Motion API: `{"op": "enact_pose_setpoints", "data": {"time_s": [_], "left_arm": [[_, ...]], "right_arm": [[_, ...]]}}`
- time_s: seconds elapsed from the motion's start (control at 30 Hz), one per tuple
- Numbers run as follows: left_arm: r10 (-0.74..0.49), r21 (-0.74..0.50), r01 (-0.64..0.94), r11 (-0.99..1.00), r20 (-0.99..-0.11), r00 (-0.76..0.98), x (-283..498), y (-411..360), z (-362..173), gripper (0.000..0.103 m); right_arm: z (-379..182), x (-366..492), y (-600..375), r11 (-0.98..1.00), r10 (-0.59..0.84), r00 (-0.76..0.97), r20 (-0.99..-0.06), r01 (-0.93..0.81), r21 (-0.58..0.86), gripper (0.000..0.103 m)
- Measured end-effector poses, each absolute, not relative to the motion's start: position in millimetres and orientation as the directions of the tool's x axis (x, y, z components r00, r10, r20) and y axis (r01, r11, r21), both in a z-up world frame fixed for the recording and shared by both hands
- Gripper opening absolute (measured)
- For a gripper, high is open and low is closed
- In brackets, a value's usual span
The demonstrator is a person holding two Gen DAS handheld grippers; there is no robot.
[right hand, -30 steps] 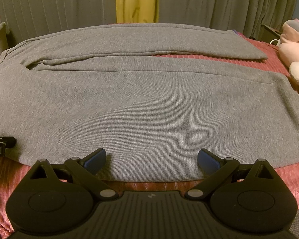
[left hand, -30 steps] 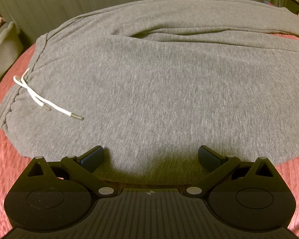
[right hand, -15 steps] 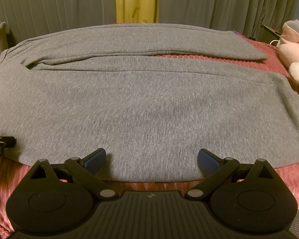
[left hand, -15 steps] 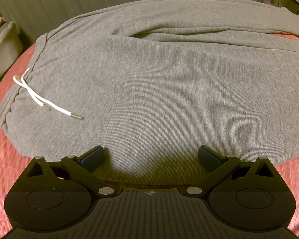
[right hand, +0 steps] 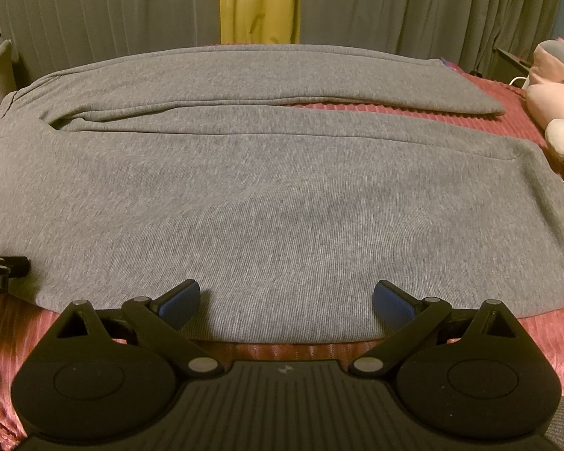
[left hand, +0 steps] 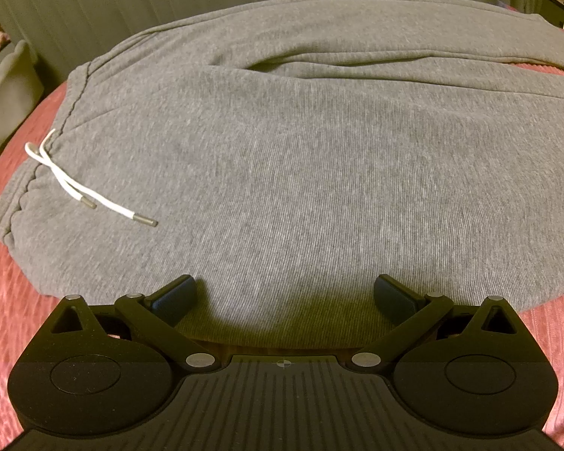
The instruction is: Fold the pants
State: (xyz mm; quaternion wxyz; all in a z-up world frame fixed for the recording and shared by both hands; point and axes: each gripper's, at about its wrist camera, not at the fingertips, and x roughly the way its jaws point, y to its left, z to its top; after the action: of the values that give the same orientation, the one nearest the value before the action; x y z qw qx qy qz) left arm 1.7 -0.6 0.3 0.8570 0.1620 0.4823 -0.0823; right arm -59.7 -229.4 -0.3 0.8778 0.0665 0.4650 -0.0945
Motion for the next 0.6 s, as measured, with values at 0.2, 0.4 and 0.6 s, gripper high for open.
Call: {"op": "enact_pose_setpoints", "data": {"time_s": [0.2,0.4,0.6], "left_arm": [[0.015,0.198,0.298,0.934,-0.853,0.521,1.3,-0.7,0.2,0.103],[0.015,0.199,0.298,0.934,-0.853,0.521,1.4,-0.6,0.2,0.103],[0.015,0.197,0.297,0.934,-0.854,0.519,1.5,-0.4,0.1,0.103]], "right_arm": [[-0.2,-60.5,-229.9,0.973,-0.104,0.55,-0.829,0.227,0.029,0.099],[-0.8,-59.5,-228.7,0.973,-0.103,0.549,-0.829,0.227,0.029,0.099],[-1.2,-59.2,-228.9,0.973,-0.104,0.549,-0.829,0.227,0.029,0.099]]}}
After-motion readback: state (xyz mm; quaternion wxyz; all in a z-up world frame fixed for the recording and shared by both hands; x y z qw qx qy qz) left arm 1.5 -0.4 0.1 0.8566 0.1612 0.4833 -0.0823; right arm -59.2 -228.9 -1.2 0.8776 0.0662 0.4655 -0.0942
